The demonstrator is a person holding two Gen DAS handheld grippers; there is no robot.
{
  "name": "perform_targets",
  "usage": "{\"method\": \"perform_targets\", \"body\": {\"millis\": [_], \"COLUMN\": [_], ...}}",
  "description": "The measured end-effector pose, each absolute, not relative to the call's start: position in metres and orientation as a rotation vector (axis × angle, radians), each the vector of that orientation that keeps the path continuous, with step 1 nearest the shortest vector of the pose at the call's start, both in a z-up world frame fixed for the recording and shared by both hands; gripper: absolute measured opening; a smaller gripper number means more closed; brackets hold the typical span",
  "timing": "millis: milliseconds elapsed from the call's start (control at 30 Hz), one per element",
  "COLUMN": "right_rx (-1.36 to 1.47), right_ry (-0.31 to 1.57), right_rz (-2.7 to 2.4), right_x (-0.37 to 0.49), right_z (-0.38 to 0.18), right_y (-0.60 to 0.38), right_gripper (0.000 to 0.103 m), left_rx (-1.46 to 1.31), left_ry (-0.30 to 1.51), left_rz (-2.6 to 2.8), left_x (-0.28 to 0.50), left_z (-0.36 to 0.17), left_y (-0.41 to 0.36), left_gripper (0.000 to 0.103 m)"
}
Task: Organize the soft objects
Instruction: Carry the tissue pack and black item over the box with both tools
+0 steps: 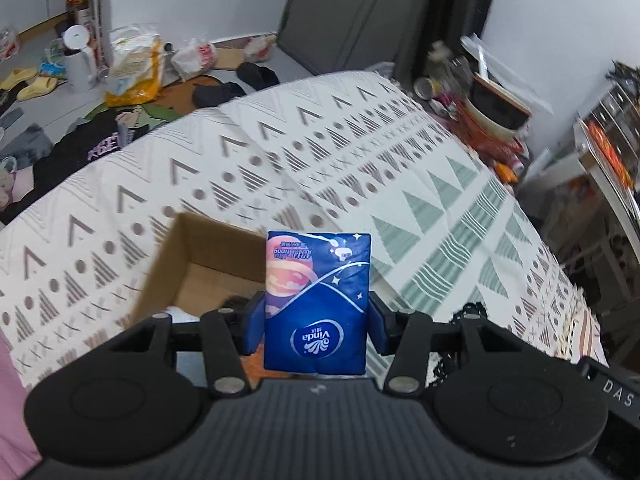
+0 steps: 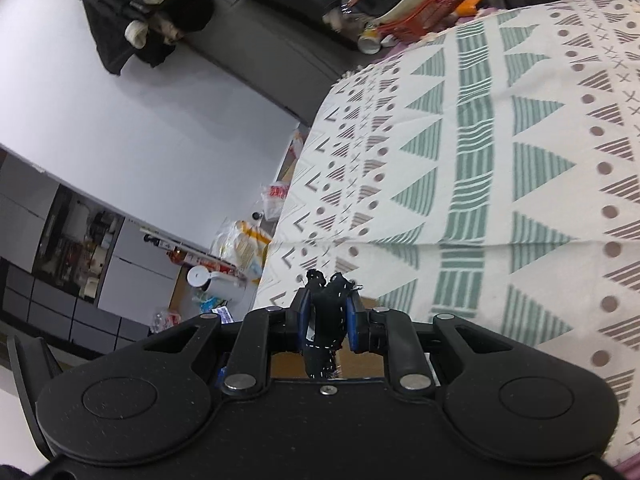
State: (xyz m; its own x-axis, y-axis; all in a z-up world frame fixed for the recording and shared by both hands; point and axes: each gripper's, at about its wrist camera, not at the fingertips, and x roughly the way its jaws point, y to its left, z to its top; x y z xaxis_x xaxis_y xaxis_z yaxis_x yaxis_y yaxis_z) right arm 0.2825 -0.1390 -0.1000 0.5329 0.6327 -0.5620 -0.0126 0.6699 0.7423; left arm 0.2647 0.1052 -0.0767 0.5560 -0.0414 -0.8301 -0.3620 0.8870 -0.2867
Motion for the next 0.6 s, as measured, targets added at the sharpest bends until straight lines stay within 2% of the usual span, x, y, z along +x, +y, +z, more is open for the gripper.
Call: {"method": "perform_targets", "body": {"millis": [600], "right_rx": [0.62], "right_ry": [0.959], "right_rz": [0.425], "right_x": [0.285], "right_z": [-0.092], "right_y": [-0.066], "right_gripper": [0.019], "left_rx": [-0.564], "left_ry": [0.988], "left_rz": [0.223], "left_x": [0.256], "left_z": [-0.102], "left_y": [0.191], "left_gripper": [0.05]}}
